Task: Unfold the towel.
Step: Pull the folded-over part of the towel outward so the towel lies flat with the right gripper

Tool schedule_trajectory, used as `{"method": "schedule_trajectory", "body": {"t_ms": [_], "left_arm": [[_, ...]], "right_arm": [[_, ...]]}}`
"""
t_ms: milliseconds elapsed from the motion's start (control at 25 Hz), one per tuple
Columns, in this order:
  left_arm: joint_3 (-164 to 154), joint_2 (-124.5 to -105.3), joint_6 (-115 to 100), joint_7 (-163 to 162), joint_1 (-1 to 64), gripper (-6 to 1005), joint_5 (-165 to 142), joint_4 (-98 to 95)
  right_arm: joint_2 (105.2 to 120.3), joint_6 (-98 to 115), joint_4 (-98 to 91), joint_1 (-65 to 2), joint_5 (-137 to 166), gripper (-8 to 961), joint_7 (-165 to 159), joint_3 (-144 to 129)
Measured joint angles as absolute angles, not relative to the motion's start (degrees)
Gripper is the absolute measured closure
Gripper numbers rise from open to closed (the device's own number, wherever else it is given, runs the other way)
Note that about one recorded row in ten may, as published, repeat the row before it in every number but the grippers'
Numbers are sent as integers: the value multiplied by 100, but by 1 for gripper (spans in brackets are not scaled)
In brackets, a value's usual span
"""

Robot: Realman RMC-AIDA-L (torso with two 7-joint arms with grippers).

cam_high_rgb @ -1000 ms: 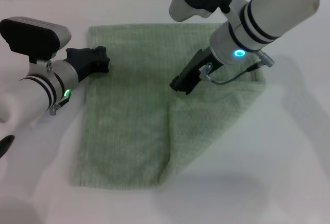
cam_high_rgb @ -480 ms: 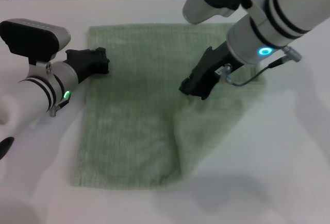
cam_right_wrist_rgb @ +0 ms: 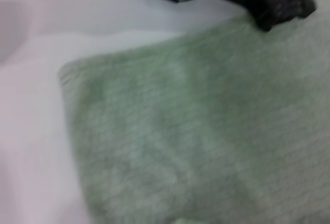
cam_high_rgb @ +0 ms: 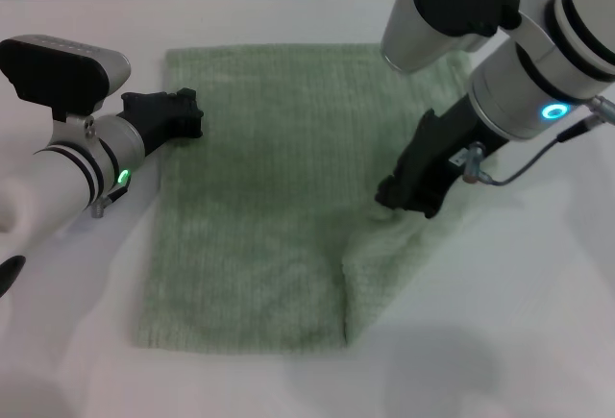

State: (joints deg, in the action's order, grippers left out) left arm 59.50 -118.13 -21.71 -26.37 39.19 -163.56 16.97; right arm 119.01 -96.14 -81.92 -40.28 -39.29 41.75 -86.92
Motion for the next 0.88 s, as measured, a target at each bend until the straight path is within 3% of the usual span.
{"method": "schedule_trajectory", "body": {"t_ms": [880], "left_arm": [[5950, -11812, -2171, -2637, 3920, 1000, -16356, 1724]], "right_arm": [[11880, -10157, -8174, -4101, -3495, 919, 4085, -9197]]}}
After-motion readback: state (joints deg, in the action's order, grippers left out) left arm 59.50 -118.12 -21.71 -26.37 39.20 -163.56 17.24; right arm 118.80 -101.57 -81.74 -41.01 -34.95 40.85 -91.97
